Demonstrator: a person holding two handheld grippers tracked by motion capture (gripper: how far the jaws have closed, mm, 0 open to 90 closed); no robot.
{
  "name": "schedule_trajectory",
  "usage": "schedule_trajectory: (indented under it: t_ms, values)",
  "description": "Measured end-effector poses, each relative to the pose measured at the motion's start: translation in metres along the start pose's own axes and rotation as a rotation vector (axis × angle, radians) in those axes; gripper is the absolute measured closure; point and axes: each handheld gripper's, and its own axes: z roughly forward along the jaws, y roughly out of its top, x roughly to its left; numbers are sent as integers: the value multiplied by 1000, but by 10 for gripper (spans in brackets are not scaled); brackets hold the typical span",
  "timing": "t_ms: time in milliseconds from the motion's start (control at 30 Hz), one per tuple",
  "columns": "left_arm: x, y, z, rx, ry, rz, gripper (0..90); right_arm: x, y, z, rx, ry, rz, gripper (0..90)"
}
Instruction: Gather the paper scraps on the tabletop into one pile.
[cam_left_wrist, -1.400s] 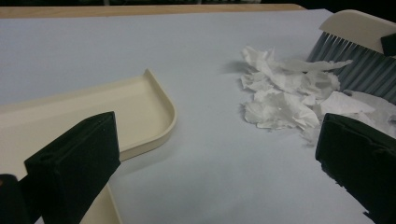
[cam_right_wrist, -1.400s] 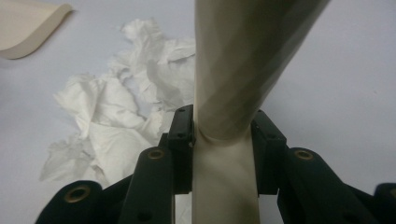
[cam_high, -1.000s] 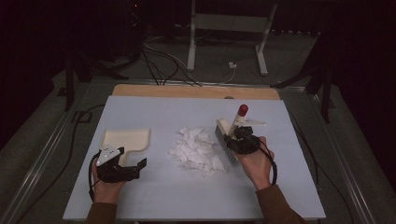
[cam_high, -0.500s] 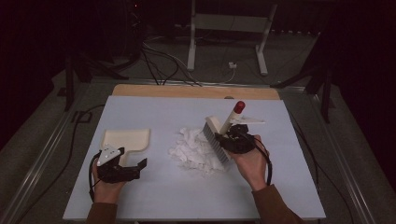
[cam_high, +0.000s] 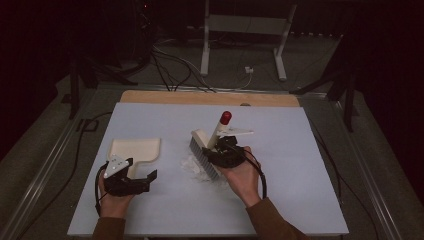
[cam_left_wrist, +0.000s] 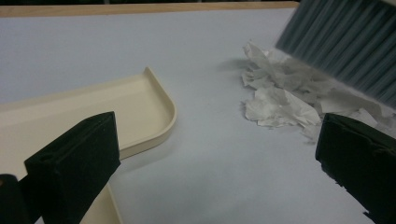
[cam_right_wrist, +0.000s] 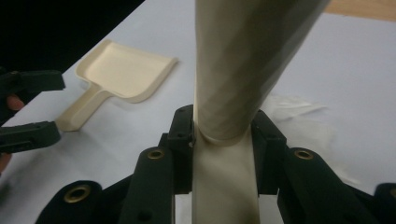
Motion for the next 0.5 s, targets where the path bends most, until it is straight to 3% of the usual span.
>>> schedule_trajectory:
  t_ms: [233,500]
  values:
    - [1,0,0,2,1,3,8,14,-2,17,20,33,6,674]
    - [2,-1,-1,0,6,1,7,24,-6,32,12,84,50,674]
